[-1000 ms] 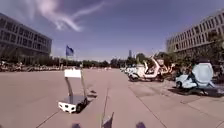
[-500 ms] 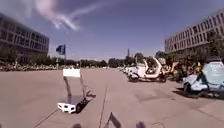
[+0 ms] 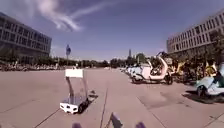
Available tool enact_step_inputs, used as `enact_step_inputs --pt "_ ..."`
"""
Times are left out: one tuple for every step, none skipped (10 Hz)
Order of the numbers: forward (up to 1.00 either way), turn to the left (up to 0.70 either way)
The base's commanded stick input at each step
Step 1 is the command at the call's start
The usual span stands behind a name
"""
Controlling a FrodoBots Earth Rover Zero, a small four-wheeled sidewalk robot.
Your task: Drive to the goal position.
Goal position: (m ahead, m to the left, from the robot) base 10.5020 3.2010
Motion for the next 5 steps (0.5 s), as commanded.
enact_step_inputs --pt "0.70 0.07" --pt "0.70 0.07" --pt "0.70 0.07" --pt "0.70 0.07" --pt "0.70 0.07"
